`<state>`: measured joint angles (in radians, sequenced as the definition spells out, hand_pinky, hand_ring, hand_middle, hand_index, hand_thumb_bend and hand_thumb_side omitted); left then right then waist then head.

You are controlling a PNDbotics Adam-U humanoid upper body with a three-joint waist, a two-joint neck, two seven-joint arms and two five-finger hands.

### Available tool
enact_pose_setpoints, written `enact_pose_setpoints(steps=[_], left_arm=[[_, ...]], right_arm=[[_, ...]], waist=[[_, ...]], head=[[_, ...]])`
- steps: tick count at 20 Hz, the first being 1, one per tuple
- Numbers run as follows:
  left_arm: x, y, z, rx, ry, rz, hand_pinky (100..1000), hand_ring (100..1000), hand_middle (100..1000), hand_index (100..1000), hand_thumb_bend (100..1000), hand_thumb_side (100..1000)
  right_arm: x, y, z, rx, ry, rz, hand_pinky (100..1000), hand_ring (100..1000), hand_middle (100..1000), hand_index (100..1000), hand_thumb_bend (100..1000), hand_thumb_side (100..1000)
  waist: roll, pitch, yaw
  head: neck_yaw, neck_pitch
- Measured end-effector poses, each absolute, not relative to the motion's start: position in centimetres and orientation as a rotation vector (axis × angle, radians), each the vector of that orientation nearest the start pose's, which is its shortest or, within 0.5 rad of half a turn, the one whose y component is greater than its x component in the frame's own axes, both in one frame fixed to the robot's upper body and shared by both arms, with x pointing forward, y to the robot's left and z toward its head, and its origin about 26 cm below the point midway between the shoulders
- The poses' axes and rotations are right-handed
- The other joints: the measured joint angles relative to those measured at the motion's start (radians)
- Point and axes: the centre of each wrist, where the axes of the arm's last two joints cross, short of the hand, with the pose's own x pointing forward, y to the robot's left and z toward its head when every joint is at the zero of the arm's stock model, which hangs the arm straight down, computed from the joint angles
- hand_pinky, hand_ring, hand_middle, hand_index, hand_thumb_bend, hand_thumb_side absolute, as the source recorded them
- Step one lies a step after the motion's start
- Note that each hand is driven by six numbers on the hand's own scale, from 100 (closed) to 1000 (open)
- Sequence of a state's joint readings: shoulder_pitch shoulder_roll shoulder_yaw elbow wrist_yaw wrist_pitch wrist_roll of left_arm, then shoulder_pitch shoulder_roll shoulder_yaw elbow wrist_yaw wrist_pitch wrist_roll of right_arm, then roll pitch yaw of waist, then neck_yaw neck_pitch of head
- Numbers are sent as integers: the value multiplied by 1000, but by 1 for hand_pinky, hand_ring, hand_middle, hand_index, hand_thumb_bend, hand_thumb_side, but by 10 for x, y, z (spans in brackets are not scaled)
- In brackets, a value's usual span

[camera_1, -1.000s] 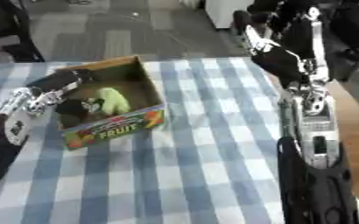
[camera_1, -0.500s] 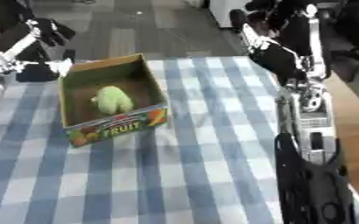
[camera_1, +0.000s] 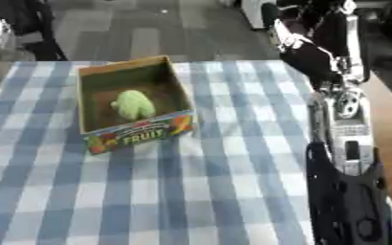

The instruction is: Pick up objects on the table and place them in the box.

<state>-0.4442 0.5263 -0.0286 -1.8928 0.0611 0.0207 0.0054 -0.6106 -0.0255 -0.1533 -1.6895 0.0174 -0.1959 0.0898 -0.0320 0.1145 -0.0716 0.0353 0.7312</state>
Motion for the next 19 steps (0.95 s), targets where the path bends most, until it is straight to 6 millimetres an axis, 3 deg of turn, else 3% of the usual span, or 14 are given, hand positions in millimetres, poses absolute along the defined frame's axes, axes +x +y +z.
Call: enact_pose_setpoints(steps=[4, 9, 19], left_arm=[[314, 283, 234, 236, -2250, -506, 613, 603, 609, 786, 100, 462], [311, 285, 227, 234, -2226, -474, 611, 598, 606, 787, 100, 447], [312, 284, 219, 230, -2197, -469, 609, 592, 596, 786, 100, 446]], right_arm=[[376, -215, 210, 84, -2454, 145, 563, 610, 537, 709, 415, 100], [376, -216, 209, 83, -2449, 146, 563, 611, 536, 709, 416, 100], [376, -216, 209, 83, -2449, 147, 563, 611, 535, 709, 416, 100]], waist=[[1, 0, 12], [5, 0, 16], [5, 3, 18]], head=[[33, 24], [65, 32], [76, 32]])
